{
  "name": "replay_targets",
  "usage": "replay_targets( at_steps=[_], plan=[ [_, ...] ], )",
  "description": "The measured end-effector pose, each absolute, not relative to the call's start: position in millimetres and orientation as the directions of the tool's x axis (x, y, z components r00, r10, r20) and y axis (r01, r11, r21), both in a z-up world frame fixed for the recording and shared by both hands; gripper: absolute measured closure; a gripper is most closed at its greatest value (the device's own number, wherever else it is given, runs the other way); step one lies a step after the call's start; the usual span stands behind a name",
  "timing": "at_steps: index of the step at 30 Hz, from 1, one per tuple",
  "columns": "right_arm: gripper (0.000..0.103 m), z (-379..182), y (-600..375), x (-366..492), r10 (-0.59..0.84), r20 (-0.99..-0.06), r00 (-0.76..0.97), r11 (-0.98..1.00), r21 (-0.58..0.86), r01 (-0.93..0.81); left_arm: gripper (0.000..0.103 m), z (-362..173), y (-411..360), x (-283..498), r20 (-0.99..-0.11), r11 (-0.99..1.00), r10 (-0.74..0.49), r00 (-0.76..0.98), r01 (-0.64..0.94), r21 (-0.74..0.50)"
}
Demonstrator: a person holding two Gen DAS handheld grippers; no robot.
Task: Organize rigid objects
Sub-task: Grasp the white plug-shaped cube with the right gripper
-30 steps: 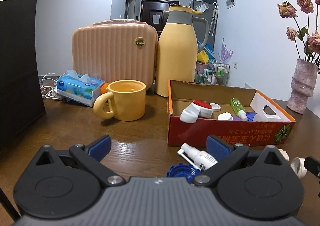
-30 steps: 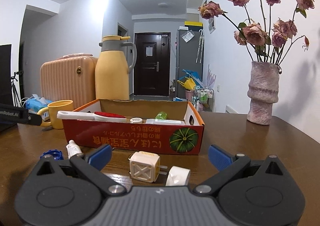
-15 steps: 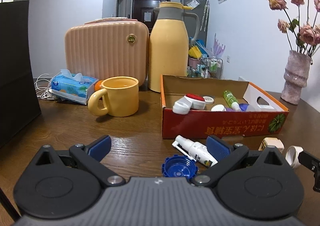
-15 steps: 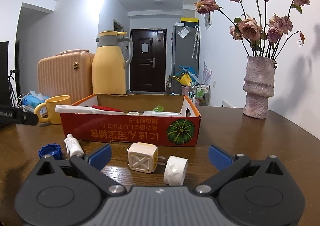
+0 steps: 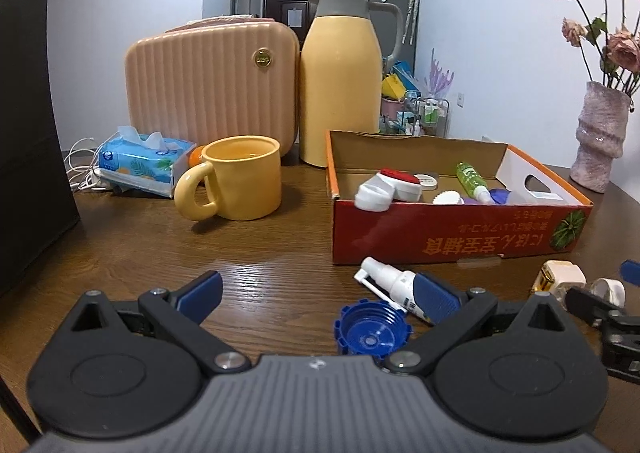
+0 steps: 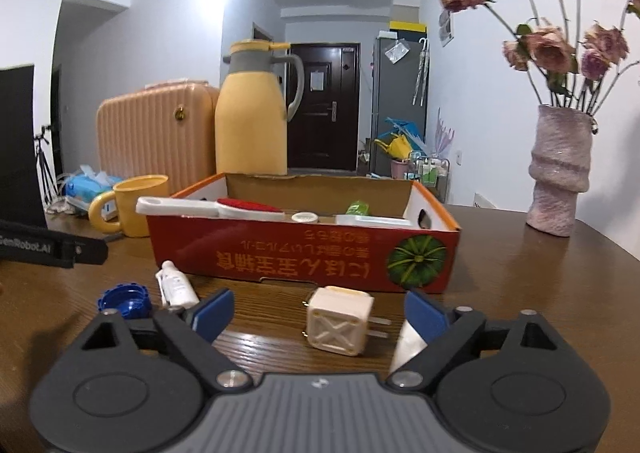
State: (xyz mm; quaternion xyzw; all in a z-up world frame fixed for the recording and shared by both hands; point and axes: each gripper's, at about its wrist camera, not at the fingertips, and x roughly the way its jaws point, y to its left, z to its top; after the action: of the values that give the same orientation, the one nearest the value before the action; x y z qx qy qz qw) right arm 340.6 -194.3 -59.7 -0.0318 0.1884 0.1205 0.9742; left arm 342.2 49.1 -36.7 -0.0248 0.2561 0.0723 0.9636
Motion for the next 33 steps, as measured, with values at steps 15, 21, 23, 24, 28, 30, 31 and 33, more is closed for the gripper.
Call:
replay_targets(
  at_steps=[15, 21, 23, 24, 28, 30, 31, 33],
  plan=[
    [0.023, -76.9, -174.5, 399.5, 0.046, -0.518, 0.854, 0.996, -0.041, -0.078, 0.000, -37.5, 63.7, 346.6, -0.507, 0.989, 0.117, 0.854, -0.148, -0.021],
    [0.029, -78.8, -170.4, 410.7, 0.035, -0.525, 0.850, 0.997, -0.041, -0.067, 0.000, -37.2, 62.1, 345.6, -0.504, 0.990, 0.112, 0.856, -0.142, -0.021],
    [0.041, -79.5, -169.9, 412.9, 0.040, -0.538, 0.842, 0.997, -0.035, -0.070, 0.000, -37.3, 62.1, 345.7, -0.505, 0.989, 0.112, 0.856, -0.143, -0.022],
    [0.042, -79.2, -170.6, 412.4, 0.043, -0.534, 0.844, 0.997, -0.032, -0.072, 0.000, -37.4, 62.2, 345.9, -0.506, 0.990, 0.111, 0.856, -0.142, -0.024],
    [0.052, -78.3, -173.8, 407.3, 0.094, -0.522, 0.848, 0.994, 0.002, -0.109, 0.000, -39.2, 61.4, 347.2, -0.515, 0.990, 0.108, 0.850, -0.138, -0.020],
    [0.052, -76.9, -175.3, 403.9, 0.119, -0.506, 0.854, 0.992, 0.020, -0.126, 0.000, -40.3, 61.0, 347.6, -0.519, 0.991, 0.106, 0.848, -0.136, -0.019],
    [0.052, -75.5, -175.5, 400.9, 0.124, -0.491, 0.862, 0.991, 0.019, -0.131, 0.000, -40.6, 61.0, 347.6, -0.519, 0.991, 0.104, 0.848, -0.134, -0.020],
    [0.052, -72.2, -175.8, 395.2, 0.138, -0.464, 0.875, 0.989, 0.019, -0.147, 0.000, -41.6, 60.7, 348.3, -0.525, 0.992, 0.095, 0.846, -0.125, -0.023]
  ],
)
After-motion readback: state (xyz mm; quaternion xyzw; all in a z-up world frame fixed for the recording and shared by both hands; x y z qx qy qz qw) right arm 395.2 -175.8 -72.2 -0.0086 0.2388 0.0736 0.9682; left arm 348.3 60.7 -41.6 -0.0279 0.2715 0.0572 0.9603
